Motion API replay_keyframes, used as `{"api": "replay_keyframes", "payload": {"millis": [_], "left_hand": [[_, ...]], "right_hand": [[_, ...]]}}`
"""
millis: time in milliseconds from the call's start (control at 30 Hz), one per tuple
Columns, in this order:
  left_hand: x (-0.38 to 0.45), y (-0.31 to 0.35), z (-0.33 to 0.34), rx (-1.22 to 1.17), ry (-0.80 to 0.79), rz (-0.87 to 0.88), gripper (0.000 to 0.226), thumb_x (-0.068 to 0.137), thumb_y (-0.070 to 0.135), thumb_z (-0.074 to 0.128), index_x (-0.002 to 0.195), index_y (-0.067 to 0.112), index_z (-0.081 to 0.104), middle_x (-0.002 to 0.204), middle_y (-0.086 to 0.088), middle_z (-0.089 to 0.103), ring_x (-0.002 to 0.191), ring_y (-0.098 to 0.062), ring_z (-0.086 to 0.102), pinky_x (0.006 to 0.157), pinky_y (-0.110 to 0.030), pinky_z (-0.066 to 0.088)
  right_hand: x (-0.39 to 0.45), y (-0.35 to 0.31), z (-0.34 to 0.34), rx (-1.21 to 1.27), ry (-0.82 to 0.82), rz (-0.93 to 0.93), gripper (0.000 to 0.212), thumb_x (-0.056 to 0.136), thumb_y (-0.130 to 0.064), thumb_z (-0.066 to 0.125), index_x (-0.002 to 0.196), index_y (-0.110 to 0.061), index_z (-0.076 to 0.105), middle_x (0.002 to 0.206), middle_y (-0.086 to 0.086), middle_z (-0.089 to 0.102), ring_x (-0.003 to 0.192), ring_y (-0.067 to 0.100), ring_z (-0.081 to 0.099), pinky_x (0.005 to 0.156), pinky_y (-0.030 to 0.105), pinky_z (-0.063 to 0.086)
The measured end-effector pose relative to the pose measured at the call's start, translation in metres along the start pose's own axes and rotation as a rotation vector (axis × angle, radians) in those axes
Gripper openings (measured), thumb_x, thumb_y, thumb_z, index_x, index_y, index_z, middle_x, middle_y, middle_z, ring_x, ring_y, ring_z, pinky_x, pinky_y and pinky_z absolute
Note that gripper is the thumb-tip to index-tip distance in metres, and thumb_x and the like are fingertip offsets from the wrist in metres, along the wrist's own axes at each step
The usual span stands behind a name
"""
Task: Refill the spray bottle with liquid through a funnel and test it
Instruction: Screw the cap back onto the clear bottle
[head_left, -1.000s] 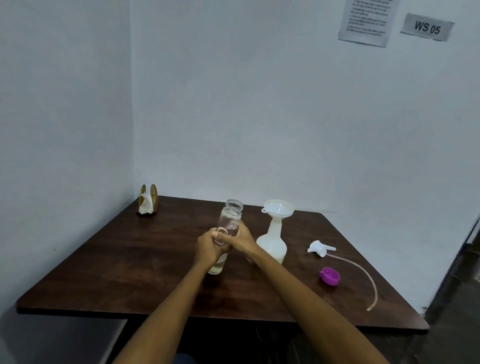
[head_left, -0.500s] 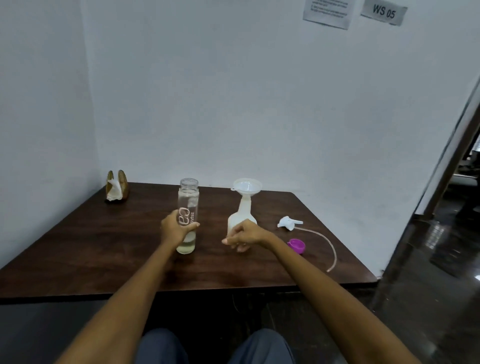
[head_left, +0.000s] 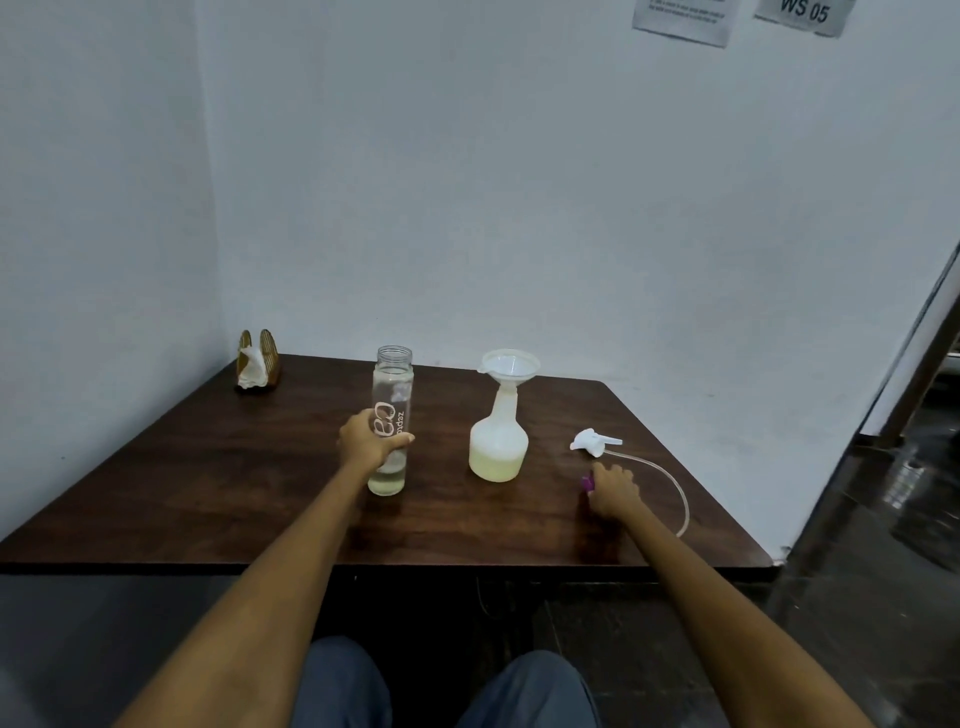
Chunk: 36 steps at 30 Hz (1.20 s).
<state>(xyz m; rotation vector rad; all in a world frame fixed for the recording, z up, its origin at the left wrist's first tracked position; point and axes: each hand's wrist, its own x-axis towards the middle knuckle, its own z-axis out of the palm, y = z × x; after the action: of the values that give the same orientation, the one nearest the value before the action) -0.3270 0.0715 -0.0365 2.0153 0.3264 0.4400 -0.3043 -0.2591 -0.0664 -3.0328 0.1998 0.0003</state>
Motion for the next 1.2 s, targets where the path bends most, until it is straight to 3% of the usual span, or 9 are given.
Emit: {"api": "replay_keyframes", "payload": {"millis": [167,367,467,567,667,800,967,1100,1200], "left_hand": [[0.0,-0.002,0.0,0.007,0.006,0.008,0.047,0.064,0.025,0.086,0.101,0.004,0.067,0.103,-0.014,0.071,0.099,-0.03,0.065,0.083,-0.035,0.05],[0.002,-0.004,0.0,0.003,0.01,0.015,0.046,0.062,0.026,0.087,0.098,0.005,0.068,0.1,-0.014,0.071,0.096,-0.029,0.066,0.083,-0.036,0.052],[0.002,-0.004,0.0,0.0,0.006,0.016,0.046,0.062,0.026,0.087,0.098,0.004,0.068,0.1,-0.014,0.071,0.095,-0.029,0.066,0.081,-0.035,0.051],[0.001,-0.004,0.001,0.0,0.006,0.02,0.046,0.063,0.026,0.087,0.098,0.004,0.068,0.1,-0.014,0.072,0.096,-0.03,0.066,0.081,-0.034,0.049],[0.002,-0.004,0.0,0.005,0.003,0.026,0.046,0.063,0.026,0.087,0.099,0.005,0.068,0.101,-0.014,0.072,0.096,-0.029,0.066,0.08,-0.033,0.049],[0.004,-0.003,-0.003,0.019,-0.028,0.025,0.047,0.063,0.028,0.087,0.1,0.005,0.068,0.102,-0.013,0.071,0.097,-0.029,0.066,0.082,-0.034,0.05],[0.009,-0.002,-0.005,0.029,-0.048,0.02,0.045,0.064,0.028,0.086,0.099,0.006,0.068,0.102,-0.013,0.071,0.099,-0.029,0.065,0.083,-0.034,0.048],[0.013,-0.005,-0.003,0.052,-0.033,0.02,0.047,0.065,0.03,0.085,0.1,0.005,0.065,0.103,-0.013,0.07,0.099,-0.03,0.064,0.083,-0.035,0.048],[0.019,-0.008,-0.002,0.049,-0.034,0.021,0.046,0.064,0.03,0.085,0.098,0.006,0.065,0.101,-0.012,0.071,0.097,-0.029,0.064,0.081,-0.034,0.048]], "right_hand": [[0.007,-0.002,-0.004,-0.018,-0.079,-0.029,0.052,0.096,-0.028,0.046,0.143,-0.016,0.027,0.146,0.017,0.033,0.137,0.035,0.028,0.109,0.048,0.028],[0.01,-0.02,-0.015,-0.078,-0.179,-0.058,0.044,0.093,-0.021,0.046,0.137,-0.016,0.04,0.141,0.018,0.039,0.132,0.037,0.035,0.104,0.045,0.034],[0.018,-0.017,-0.011,0.039,-0.19,-0.045,0.039,0.092,-0.021,0.043,0.125,-0.003,0.053,0.093,0.007,0.06,0.096,0.028,0.061,0.068,0.032,0.047],[0.016,-0.024,-0.015,0.057,-0.138,-0.054,0.038,0.092,-0.021,0.041,0.118,0.0,0.059,0.067,0.0,0.05,0.056,0.015,0.05,0.049,0.025,0.047],[-0.01,-0.057,-0.044,0.059,-0.252,-0.19,0.006,0.085,-0.015,0.059,0.089,-0.011,0.06,0.075,-0.004,0.049,0.071,0.018,0.051,0.059,0.025,0.049],[-0.033,-0.104,-0.08,0.365,-0.356,-0.492,0.029,0.083,-0.016,0.068,0.108,-0.012,0.052,0.098,0.004,0.054,0.084,0.018,0.058,0.066,0.024,0.051],[-0.049,-0.165,-0.135,0.713,-0.066,-0.856,0.025,0.086,-0.011,0.063,0.109,-0.019,0.055,0.105,0.004,0.06,0.081,0.008,0.055,0.073,0.018,0.046],[-0.044,-0.198,-0.157,0.82,0.21,-0.837,0.023,0.078,-0.013,0.073,0.095,-0.011,0.058,0.095,0.004,0.061,0.083,0.016,0.056,0.065,0.01,0.045],[-0.031,-0.221,-0.155,0.849,0.275,-0.797,0.025,0.075,-0.012,0.076,0.086,-0.013,0.054,0.096,0.014,0.066,0.084,0.02,0.058,0.065,0.015,0.046]]}}
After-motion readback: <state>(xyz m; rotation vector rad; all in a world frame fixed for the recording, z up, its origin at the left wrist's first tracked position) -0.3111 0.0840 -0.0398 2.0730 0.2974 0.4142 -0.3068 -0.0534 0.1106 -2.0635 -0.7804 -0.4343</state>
